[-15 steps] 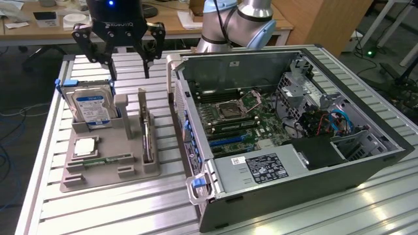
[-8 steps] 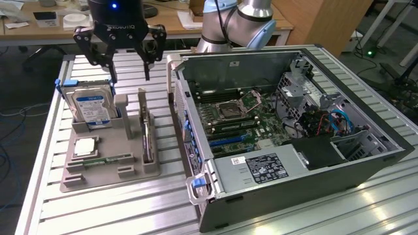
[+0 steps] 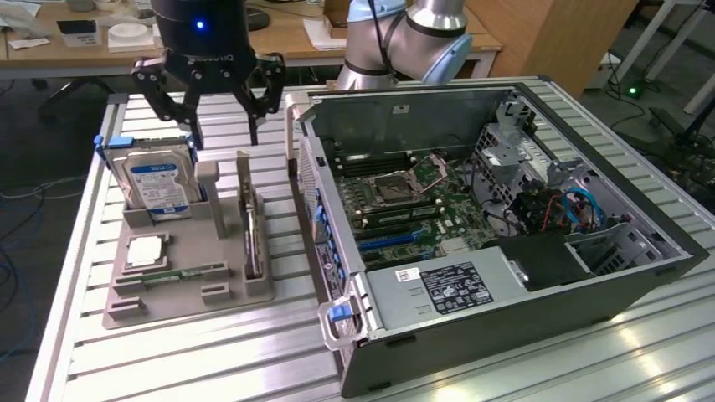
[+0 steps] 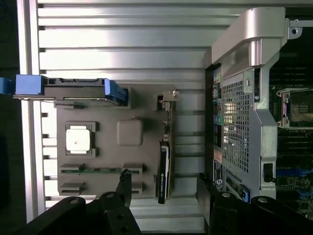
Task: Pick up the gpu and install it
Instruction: 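Pick up the gpu and move the gpu toward the slot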
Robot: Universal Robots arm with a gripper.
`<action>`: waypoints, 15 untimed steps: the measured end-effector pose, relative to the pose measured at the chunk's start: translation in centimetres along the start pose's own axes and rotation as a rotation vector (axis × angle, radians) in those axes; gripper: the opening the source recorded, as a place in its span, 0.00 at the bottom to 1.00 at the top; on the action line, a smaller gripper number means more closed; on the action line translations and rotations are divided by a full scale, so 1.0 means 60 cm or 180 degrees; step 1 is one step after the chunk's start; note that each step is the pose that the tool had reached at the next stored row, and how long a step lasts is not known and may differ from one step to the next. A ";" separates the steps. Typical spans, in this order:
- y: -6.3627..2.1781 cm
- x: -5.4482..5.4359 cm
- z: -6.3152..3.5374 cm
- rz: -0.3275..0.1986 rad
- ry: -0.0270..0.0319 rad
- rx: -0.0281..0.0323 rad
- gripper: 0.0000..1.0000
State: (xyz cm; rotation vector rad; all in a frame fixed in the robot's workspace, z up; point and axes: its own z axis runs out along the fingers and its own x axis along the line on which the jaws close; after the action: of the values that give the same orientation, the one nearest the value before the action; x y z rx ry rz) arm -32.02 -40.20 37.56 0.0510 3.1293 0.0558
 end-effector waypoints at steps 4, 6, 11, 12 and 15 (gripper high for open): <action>0.000 0.000 0.010 -0.0002 0.0000 0.0000 0.65; -0.002 0.000 0.015 -0.0002 0.0000 0.0000 0.65; -0.004 0.000 0.026 -0.0002 -0.0001 0.0000 0.65; -0.004 0.000 0.027 -0.0002 -0.0001 0.0000 0.65; -0.004 0.000 0.032 -0.0003 -0.0002 0.0001 0.65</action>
State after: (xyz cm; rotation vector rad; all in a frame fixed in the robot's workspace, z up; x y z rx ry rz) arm -32.00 -40.40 35.62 0.0498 3.1288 0.0554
